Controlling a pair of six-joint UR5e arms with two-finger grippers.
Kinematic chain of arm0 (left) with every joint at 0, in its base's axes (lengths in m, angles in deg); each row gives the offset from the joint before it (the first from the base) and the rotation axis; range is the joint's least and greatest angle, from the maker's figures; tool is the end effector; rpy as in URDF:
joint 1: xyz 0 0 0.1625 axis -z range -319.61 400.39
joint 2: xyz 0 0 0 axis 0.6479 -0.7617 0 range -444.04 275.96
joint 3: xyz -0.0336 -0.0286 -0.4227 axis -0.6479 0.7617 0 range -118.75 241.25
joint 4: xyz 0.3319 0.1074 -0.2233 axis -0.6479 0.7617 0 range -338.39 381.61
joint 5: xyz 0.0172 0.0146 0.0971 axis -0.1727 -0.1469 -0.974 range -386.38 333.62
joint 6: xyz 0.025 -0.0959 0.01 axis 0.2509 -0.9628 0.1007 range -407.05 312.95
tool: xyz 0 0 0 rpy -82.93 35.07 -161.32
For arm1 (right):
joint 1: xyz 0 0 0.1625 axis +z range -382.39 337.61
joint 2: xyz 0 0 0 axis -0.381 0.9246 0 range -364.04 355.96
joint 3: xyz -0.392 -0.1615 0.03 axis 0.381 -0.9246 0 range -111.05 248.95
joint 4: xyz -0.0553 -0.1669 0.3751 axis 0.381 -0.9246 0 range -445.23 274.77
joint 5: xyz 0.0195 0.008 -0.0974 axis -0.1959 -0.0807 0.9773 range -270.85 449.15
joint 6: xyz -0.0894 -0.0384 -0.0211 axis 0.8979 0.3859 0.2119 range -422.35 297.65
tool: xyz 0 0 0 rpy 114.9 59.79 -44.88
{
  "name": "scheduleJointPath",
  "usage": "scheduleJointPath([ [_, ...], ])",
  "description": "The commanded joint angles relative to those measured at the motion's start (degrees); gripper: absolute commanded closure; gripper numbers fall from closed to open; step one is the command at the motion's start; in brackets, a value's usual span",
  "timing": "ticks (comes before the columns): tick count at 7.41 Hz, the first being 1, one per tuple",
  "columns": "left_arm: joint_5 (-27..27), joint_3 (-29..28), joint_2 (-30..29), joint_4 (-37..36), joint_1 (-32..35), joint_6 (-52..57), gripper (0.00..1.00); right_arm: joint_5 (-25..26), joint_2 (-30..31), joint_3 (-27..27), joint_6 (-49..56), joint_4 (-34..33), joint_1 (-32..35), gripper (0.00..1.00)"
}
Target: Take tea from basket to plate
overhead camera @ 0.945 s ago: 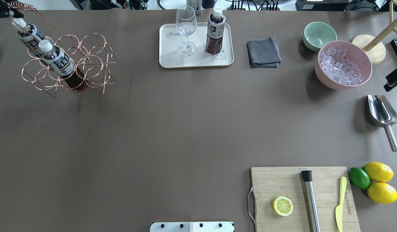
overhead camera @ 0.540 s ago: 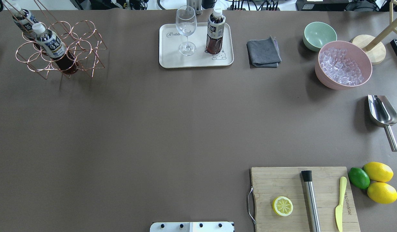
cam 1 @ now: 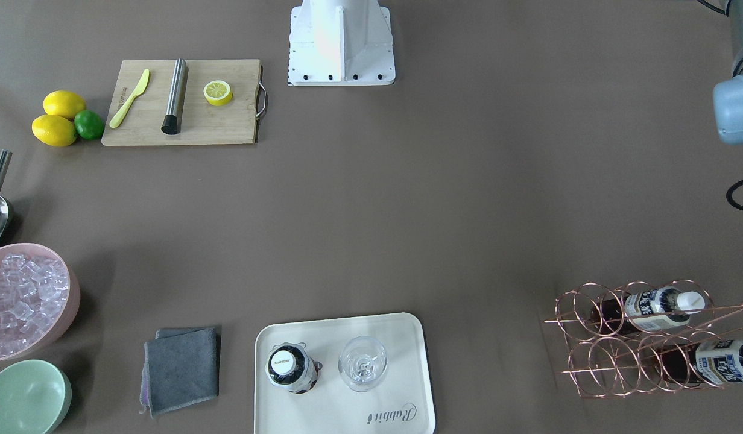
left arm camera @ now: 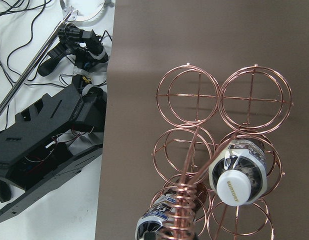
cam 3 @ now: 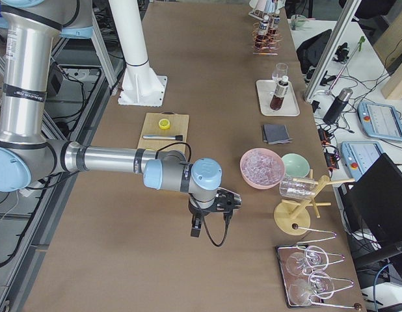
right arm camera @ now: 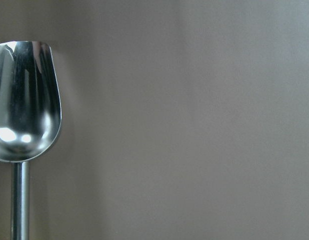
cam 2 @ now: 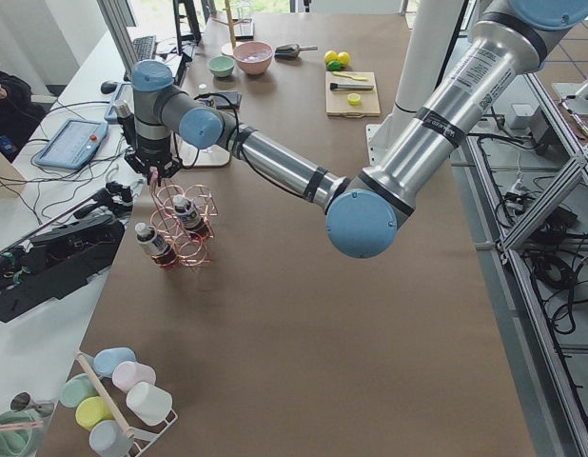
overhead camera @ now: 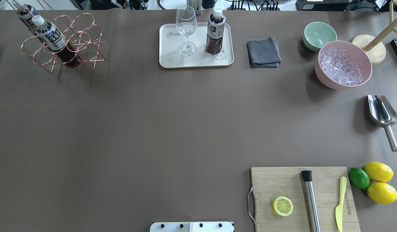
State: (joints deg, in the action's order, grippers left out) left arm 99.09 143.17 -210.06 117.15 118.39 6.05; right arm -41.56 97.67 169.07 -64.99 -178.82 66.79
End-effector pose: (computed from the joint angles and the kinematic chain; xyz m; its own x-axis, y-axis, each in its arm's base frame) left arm 0.0767 -0.7242 0.3352 0.2997 0.9421 0.1507 -0.6880 0.1040 0.7182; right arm 0.0626 -0.3991 0.6738 0.7585 0.0941 0.6448 -0.0208 0.9925 -0.1203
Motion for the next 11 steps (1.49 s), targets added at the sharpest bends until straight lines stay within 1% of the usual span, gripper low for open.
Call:
scheduleJointPath([
  [1,0.04,-3.43,-1.07,0.79,0.22,-0.02,1.0,-0.15,-0.11,0.16,-0.43,0.08,0.11,0.0],
  [2,-0.04,-4.22,-1.16,0.87,0.22,-0.02,1.0,-0.33,-0.02,0.16,-0.52,-0.01,0.11,0.01],
  [4,-0.05,-5.89,-0.98,4.29,0.22,-0.02,1.0,-1.2,0.07,0.34,-0.17,-0.01,0.11,0.01],
  [7,-0.05,-5.81,-0.98,4.3,0.22,-0.1,1.0,-2.17,0.16,0.08,-0.51,-0.01,0.03,0.0],
  [8,-0.05,-5.81,-0.98,4.3,0.31,-0.02,0.6,-2.09,0.16,-0.27,-0.52,-0.01,0.03,0.0],
  [9,-0.05,-5.72,-0.98,4.39,0.31,0.07,0.39,-1.65,0.07,-0.28,-0.52,-0.01,-0.15,0.01],
  [10,-0.05,-5.55,-0.98,4.39,0.31,-0.02,0.02,-1.65,0.07,-0.45,-0.52,-0.01,-0.15,0.0],
  [11,-0.05,-5.37,-0.9,4.39,0.31,-0.02,0.02,-1.47,-0.02,-0.54,-0.61,-0.01,-0.24,0.01],
])
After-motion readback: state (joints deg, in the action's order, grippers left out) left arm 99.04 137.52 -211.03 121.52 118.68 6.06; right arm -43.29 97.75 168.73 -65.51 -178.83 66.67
